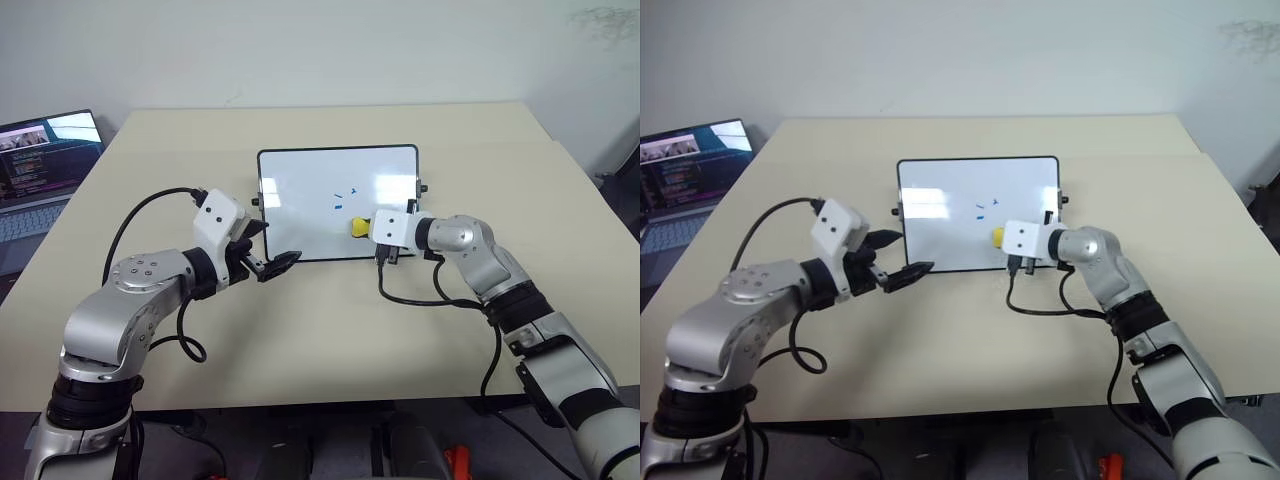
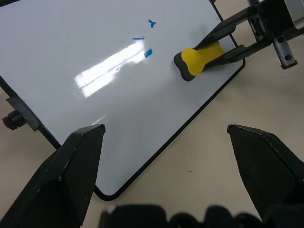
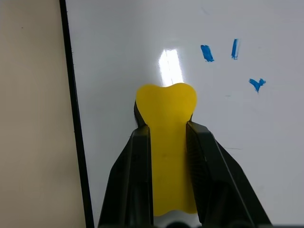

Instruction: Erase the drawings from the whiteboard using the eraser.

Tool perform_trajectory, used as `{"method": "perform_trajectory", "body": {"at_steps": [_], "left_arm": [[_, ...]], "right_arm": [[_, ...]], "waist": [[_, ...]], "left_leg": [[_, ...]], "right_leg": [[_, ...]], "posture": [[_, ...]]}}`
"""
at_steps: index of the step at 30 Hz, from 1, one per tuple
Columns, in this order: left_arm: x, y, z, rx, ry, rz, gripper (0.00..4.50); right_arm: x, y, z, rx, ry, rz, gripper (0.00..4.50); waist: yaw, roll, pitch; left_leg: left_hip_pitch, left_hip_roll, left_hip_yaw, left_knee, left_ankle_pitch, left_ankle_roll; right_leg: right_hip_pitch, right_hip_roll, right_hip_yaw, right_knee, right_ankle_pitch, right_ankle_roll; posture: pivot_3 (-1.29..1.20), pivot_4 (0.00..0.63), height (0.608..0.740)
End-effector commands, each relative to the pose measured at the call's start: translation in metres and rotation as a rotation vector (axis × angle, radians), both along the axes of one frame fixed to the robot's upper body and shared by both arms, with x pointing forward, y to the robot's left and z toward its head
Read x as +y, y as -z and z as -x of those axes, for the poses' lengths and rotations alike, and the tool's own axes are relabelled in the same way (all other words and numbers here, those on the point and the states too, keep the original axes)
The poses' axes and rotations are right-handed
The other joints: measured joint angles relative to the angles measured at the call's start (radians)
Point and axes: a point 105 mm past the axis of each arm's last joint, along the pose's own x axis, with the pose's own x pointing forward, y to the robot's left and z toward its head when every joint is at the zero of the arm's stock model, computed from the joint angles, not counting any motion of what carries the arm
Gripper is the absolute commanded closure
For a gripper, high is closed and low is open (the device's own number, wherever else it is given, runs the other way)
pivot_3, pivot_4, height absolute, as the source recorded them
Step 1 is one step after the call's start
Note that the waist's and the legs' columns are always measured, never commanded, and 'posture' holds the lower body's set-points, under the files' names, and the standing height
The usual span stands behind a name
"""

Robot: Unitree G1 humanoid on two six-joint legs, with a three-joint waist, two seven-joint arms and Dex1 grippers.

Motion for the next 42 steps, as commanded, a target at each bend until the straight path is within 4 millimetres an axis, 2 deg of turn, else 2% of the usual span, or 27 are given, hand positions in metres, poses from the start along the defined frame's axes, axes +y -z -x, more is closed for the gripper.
{"method": "perform_trajectory", "body": {"at_steps": [1, 4, 6, 13, 16, 22, 35, 42], "left_arm": [[0.003, -0.016, 0.0, -0.068, -0.004, -0.011, 0.0], [0.01, -0.02, 0.0, -0.077, -0.02, -0.023, 0.0], [0.015, -0.022, 0.0, -0.085, -0.029, -0.042, 0.0], [0.023, -0.031, -0.002, -0.103, -0.016, -0.08, 0.0], [0.028, -0.032, -0.001, -0.103, -0.021, -0.095, 0.0], [0.025, -0.034, 0.001, -0.106, -0.015, -0.095, 0.0], [0.026, -0.039, 0.004, -0.108, -0.008, -0.109, 0.0], [0.025, -0.045, 0.003, -0.129, -0.009, -0.11, 0.0]], "right_arm": [[-0.017, -0.043, 0.005, -0.04, 0.001, -0.066, 3.83], [-0.03, -0.065, 0.018, -0.06, -0.022, -0.053, 3.83], [-0.041, -0.072, 0.023, -0.084, -0.015, -0.012, 3.83], [-0.068, -0.064, 0.021, -0.086, 0.051, 0.089, 3.83], [-0.077, -0.068, 0.021, -0.1, 0.068, 0.082, 3.83], [-0.077, -0.081, 0.026, -0.13, 0.038, 0.021, 3.83], [-0.082, -0.084, 0.027, -0.136, 0.036, 0.041, 3.83], [-0.077, -0.099, 0.023, -0.194, 0.037, -0.001, 3.83]], "waist": [[0.002, 0.0, 0.001], [0.008, 0.0, 0.001], [0.012, 0.0, 0.001], [0.017, 0.0, 0.001], [0.017, 0.0, 0.002], [0.018, -0.001, 0.002], [0.021, -0.001, 0.002], [0.021, -0.001, 0.002]], "left_leg": [[-0.001, 0.0, 0.0, 0.0, 0.0, 0.0], [-0.003, 0.0, -0.001, 0.0, 0.0, 0.0], [-0.003, 0.0, -0.001, -0.002, 0.0, 0.0], [-0.006, 0.0, -0.001, -0.004, -0.001, -0.001], [-0.006, 0.0, -0.001, -0.004, -0.001, -0.001], [-0.007, 0.001, -0.001, -0.004, -0.001, -0.001], [-0.007, 0.001, -0.001, -0.008, 0.001, -0.003], [-0.007, 0.001, 0.0, -0.009, 0.001, -0.003]], "right_leg": [[-0.001, 0.0, 0.0, 0.0, 0.0, 0.0], [-0.002, 0.0, -0.001, -0.001, 0.0, 0.0], [-0.002, 0.0, -0.001, -0.003, 0.0, 0.0], [-0.003, 0.0, -0.002, -0.009, 0.0, 0.001], [-0.003, 0.0, -0.002, -0.009, 0.0, 0.001], [-0.003, 0.0, -0.002, -0.01, 0.0, 0.001], [-0.003, 0.0, -0.002, -0.016, 0.0, 0.001], [-0.003, 0.0, -0.002, -0.016, 0.0, 0.001]], "posture": [[0.0, 0.15, 0.74], [0.0, 0.15, 0.74], [0.0, 0.15, 0.74], [0.0, 0.15, 0.74], [0.0, 0.15, 0.74], [0.0, 0.15, 0.74], [0.0, 0.15, 0.74], [0.0, 0.15, 0.74]]}}
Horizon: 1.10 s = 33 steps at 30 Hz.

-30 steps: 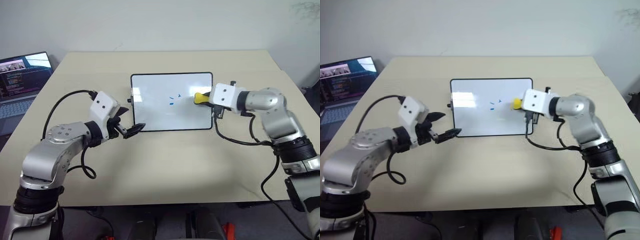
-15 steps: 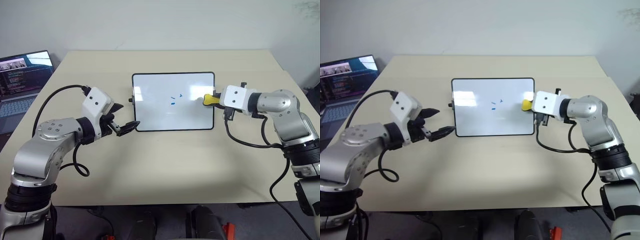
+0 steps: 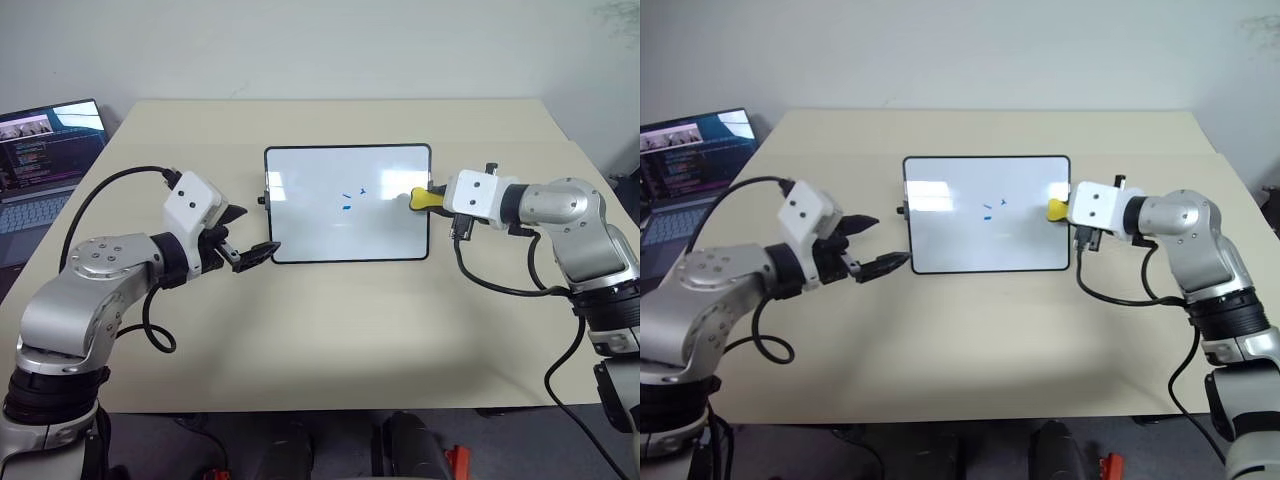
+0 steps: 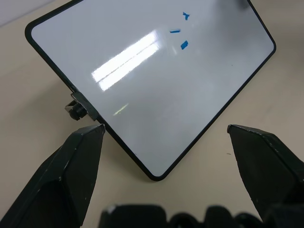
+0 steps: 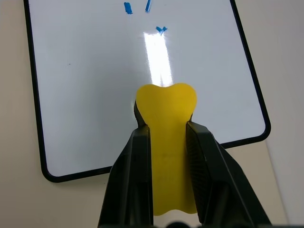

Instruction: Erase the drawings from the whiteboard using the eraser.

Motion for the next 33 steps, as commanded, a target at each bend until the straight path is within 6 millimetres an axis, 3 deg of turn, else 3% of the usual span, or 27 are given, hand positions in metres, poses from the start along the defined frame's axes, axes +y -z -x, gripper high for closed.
{"method": "perform_trajectory", "body": {"at_steps": [1, 5, 15, 19, 24, 27, 33], "left_arm": [[0.001, -0.022, 0.001, -0.08, 0.004, -0.014, 0.0], [-0.001, -0.02, 0.002, -0.077, 0.01, -0.012, 0.0], [0.0, -0.021, 0.001, -0.078, 0.01, -0.012, 0.0], [-0.001, -0.017, 0.001, -0.068, 0.01, -0.006, 0.0], [-0.002, -0.009, 0.0, -0.048, 0.013, -0.005, 0.0], [-0.001, -0.01, -0.001, -0.048, 0.01, -0.007, 0.0], [0.0, -0.009, 0.002, -0.044, 0.007, -0.007, 0.0]], "right_arm": [[0.005, -0.034, -0.001, -0.12, -0.019, -0.074, 3.83], [0.012, -0.041, 0.0, -0.139, -0.041, -0.117, 3.83], [0.012, -0.035, 0.001, -0.12, -0.042, -0.115, 3.83], [0.034, -0.03, -0.003, -0.115, -0.06, -0.135, 3.83], [0.079, -0.02, -0.006, -0.116, -0.111, -0.146, 3.83], [0.087, -0.021, -0.018, -0.138, -0.075, -0.157, 3.83], [0.074, -0.027, -0.049, -0.21, 0.074, -0.151, 3.83]], "waist": [[0.0, 0.0, 0.0], [0.0, 0.0, 0.0], [0.002, 0.0, 0.0], [-0.002, 0.0, 0.0], [-0.009, 0.0, 0.0], [-0.008, 0.0, 0.0], [-0.005, 0.0, 0.0]], "left_leg": [[0.0, 0.0, 0.0, 0.0, 0.0, 0.0], [0.0, 0.0, 0.0, 0.0, 0.0, 0.0], [0.0, 0.0, 0.0, 0.0, 0.0, 0.0], [0.0, 0.0, 0.0, 0.0, 0.0, 0.0], [0.0, 0.0, 0.0, 0.0, 0.0, 0.0], [0.0, 0.0, 0.0, 0.0, 0.0, -0.001], [0.0, 0.0, 0.0, 0.0, 0.0, -0.001]], "right_leg": [[0.0, 0.0, 0.0, 0.0, 0.0, 0.0], [0.0, 0.0, 0.0, 0.0, 0.0, 0.0], [0.0, 0.0, 0.0, 0.0, 0.0, 0.0], [0.0, 0.0, 0.0, 0.0, 0.0, 0.0], [0.0, 0.0, 0.0, 0.001, 0.0, 0.0], [0.0, 0.0, 0.0, 0.001, 0.0, 0.0], [0.0, 0.0, 0.0, 0.001, 0.0, 0.0]], "posture": [[0.0, 0.15, 0.74], [0.0, 0.15, 0.74], [0.0, 0.15, 0.74], [0.0, 0.15, 0.74], [0.0, 0.15, 0.74], [0.0, 0.15, 0.74], [0.0, 0.15, 0.74]]}}
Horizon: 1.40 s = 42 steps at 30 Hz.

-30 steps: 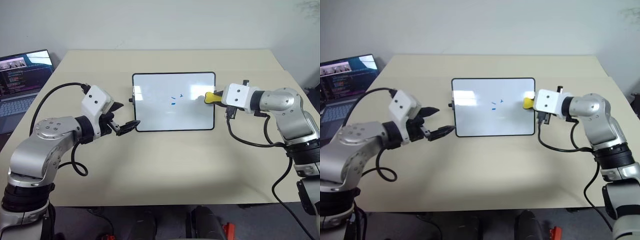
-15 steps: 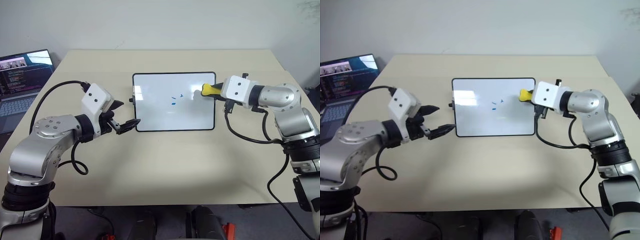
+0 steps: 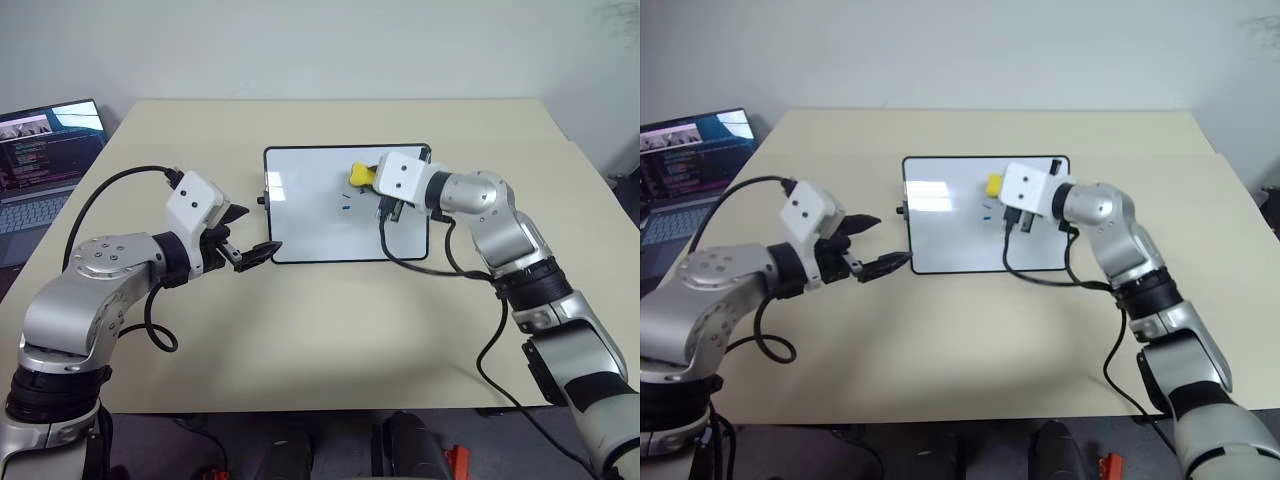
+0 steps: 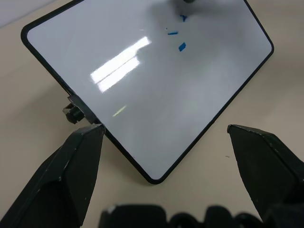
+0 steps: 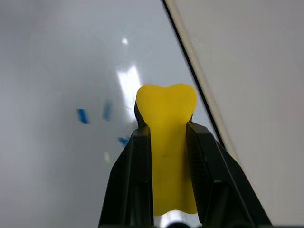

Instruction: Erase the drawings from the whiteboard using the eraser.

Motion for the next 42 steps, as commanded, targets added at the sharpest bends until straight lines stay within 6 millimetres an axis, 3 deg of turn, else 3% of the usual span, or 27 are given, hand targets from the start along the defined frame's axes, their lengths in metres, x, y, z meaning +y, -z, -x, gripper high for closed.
{"method": "perform_trajectory", "body": {"at_steps": [1, 8, 11, 14, 16, 21, 31, 34, 42], "left_arm": [[0.001, -0.01, 0.003, -0.045, 0.004, -0.003, 0.0], [-0.001, -0.011, 0.004, -0.046, 0.002, 0.006, 0.0], [-0.001, -0.011, 0.004, -0.048, 0.001, 0.008, 0.0], [-0.001, -0.011, 0.004, -0.05, -0.001, 0.009, 0.0], [-0.001, -0.011, 0.004, -0.051, -0.002, 0.008, 0.0], [-0.001, -0.012, 0.004, -0.053, 0.0, 0.008, 0.0], [-0.004, -0.012, 0.003, -0.055, 0.006, 0.008, 0.0], [-0.004, -0.012, 0.003, -0.055, 0.006, 0.009, 0.0], [-0.004, -0.011, 0.003, -0.054, 0.007, 0.01, 0.0]], "right_arm": [[-0.002, -0.014, -0.008, -0.069, 0.034, 0.008, 3.83], [0.01, 0.015, -0.008, -0.066, 0.007, 0.162, 3.83], [0.018, 0.037, 0.001, -0.041, -0.046, 0.229, 3.83], [0.03, 0.064, 0.023, 0.029, -0.141, 0.285, 3.83], [0.033, 0.071, 0.03, 0.06, -0.166, 0.284, 3.83], [0.03, 0.061, 0.023, 0.037, -0.119, 0.255, 3.86], [0.028, -0.013, -0.014, -0.186, 0.042, 0.097, 3.86], [0.026, -0.024, -0.02, -0.236, 0.074, 0.074, 3.87], [0.038, 0.038, 0.012, -0.031, -0.117, 0.219, 3.95]], "waist": [[0.0, 0.0, 0.0], [-0.013, 0.0, 0.0], [-0.021, 0.0, -0.001], [-0.022, 0.0, -0.001], [-0.022, 0.0, -0.001], [-0.02, 0.0, -0.001], [-0.021, 0.0, -0.001], [-0.021, 0.0, -0.001], [-0.022, 0.0, -0.001]], "left_leg": [[0.0, 0.0, 0.0, 0.0, 0.0, 0.0], [0.0, 0.0, 0.0, -0.001, 0.0, 0.0], [0.001, 0.0, 0.0, -0.001, 0.0, 0.0], [0.001, 0.0, 0.0, 0.0, 0.0, 0.0], [0.001, 0.0, 0.0, 0.0, 0.0, 0.0], [0.002, 0.0, 0.0, 0.001, 0.0, 0.0], [0.005, 0.0, 0.0, 0.001, 0.001, -0.001], [0.005, 0.0, 0.001, 0.001, 0.001, -0.001], [0.003, 0.0, 0.0, 0.0, 0.001, -0.001]], "right_leg": [[0.0, 0.0, 0.0, 0.0, 0.0, 0.0], [-0.001, 0.0, 0.001, 0.001, 0.0, 0.0], [-0.001, 0.0, 0.001, 0.001, 0.0, 0.0], [0.0, 0.0, 0.001, 0.001, 0.0, 0.0], [0.0, 0.0, 0.001, 0.002, 0.0, 0.0], [0.001, 0.0, 0.001, 0.003, 0.0, 0.0], [0.0, 0.0, 0.002, 0.01, 0.0, -0.001], [0.0, 0.0, 0.002, 0.01, 0.0, -0.001], [-0.001, 0.0, 0.002, 0.008, 0.0, -0.001]], "posture": [[0.0, 0.15, 0.74], [0.0, 0.15, 0.74], [0.0, 0.15, 0.74], [0.0, 0.15, 0.74], [0.0, 0.15, 0.74], [0.0, 0.15, 0.74], [0.0, 0.15, 0.74], [0.0, 0.15, 0.74], [0.0, 0.15, 0.74]]}}
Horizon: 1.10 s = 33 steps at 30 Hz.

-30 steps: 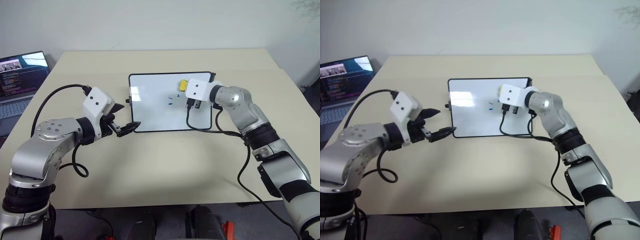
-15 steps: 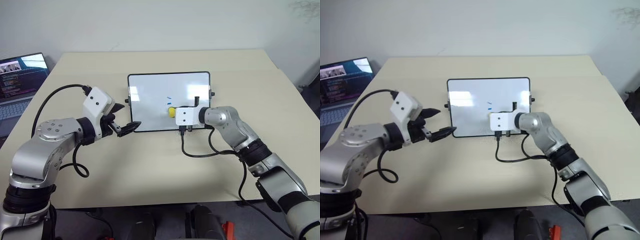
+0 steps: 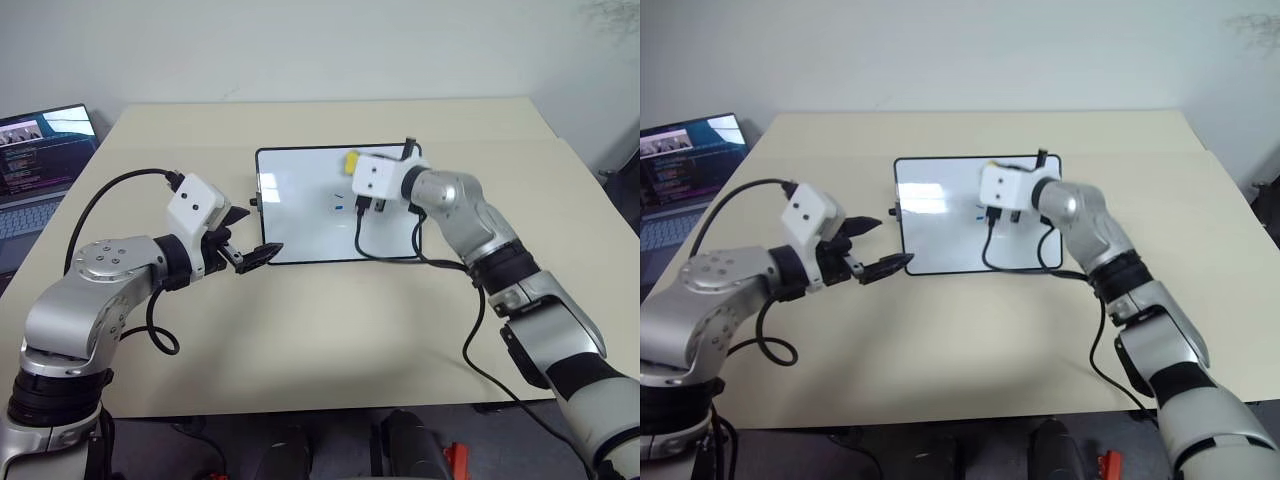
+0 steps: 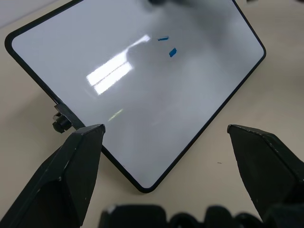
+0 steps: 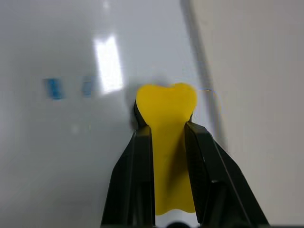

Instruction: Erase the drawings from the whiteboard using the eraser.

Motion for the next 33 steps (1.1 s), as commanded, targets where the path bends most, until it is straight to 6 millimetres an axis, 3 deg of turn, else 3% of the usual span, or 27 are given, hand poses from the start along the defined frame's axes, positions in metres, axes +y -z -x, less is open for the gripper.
{"method": "perform_trajectory", "body": {"at_steps": [1, 4, 7, 15, 21, 24, 29, 33], "left_arm": [[-0.003, -0.012, 0.002, -0.053, 0.01, -0.001, 0.0], [-0.003, -0.011, 0.001, -0.052, 0.01, -0.002, 0.0], [-0.003, -0.01, 0.001, -0.051, 0.011, -0.002, 0.0], [-0.003, -0.01, 0.001, -0.052, 0.014, -0.001, 0.0], [-0.003, -0.01, 0.001, -0.052, 0.011, -0.001, 0.0], [-0.002, -0.009, 0.001, -0.05, 0.01, -0.001, 0.0], [-0.002, -0.009, 0.0, -0.052, 0.009, -0.001, 0.0], [-0.002, -0.01, 0.0, -0.054, 0.012, 0.0, 0.0]], "right_arm": [[0.007, 0.018, 0.021, 0.063, -0.1, 0.081, 3.95], [0.008, 0.048, 0.043, 0.164, -0.179, 0.147, 3.95], [0.003, 0.046, 0.036, 0.143, -0.132, 0.127, 3.95], [0.007, -0.001, 0.008, -0.016, -0.036, 0.0, 3.96], [0.017, -0.052, -0.006, -0.186, 0.019, -0.139, 3.97], [0.018, -0.06, -0.008, -0.223, 0.027, -0.156, 3.98], [0.032, -0.024, 0.01, -0.067, -0.084, -0.079, 3.98], [0.03, 0.01, 0.024, 0.046, -0.134, 0.026, 3.98]], "waist": [[-0.001, 0.0, 0.0], [0.001, 0.0, 0.0], [-0.003, 0.0, 0.0], [0.0, 0.0, 0.0], [-0.001, 0.0, 0.0], [0.0, 0.0, 0.0], [0.0, 0.0, 0.0], [0.0, 0.0, 0.0]], "left_leg": [[0.0, 0.0, 0.0, 0.0, 0.0, 0.0], [0.001, 0.0, 0.0, 0.0, 0.0, 0.0], [0.002, 0.0, 0.001, 0.001, 0.0, 0.0], [0.005, 0.0, 0.001, 0.001, 0.0, 0.0], [0.005, 0.0, 0.001, 0.0, 0.001, -0.001], [0.003, 0.0, 0.0, -0.001, 0.001, -0.001], [0.002, 0.0, 0.0, -0.002, 0.001, -0.001], [0.002, 0.0, 0.0, -0.003, 0.001, -0.001]], "right_leg": [[0.0, 0.0, 0.0, 0.0, 0.0, 0.0], [0.0, 0.0, 0.0, 0.001, 0.0, 0.0], [0.001, 0.0, 0.001, 0.002, 0.0, 0.0], [0.002, 0.0, 0.001, 0.006, 0.0, 0.0], [0.002, 0.0, 0.001, 0.005, 0.0, -0.001], [0.0, 0.0, 0.001, 0.003, 0.0, -0.001], [0.0, 0.0, 0.001, 0.001, 0.0, -0.001], [0.0, 0.0, 0.001, 0.001, 0.0, -0.001]], "posture": [[0.0, 0.15, 0.74], [0.0, 0.15, 0.74], [0.0, 0.15, 0.74], [0.0, 0.15, 0.74], [0.0, 0.15, 0.74], [0.0, 0.15, 0.74], [0.0, 0.15, 0.74], [0.0, 0.15, 0.74]]}}
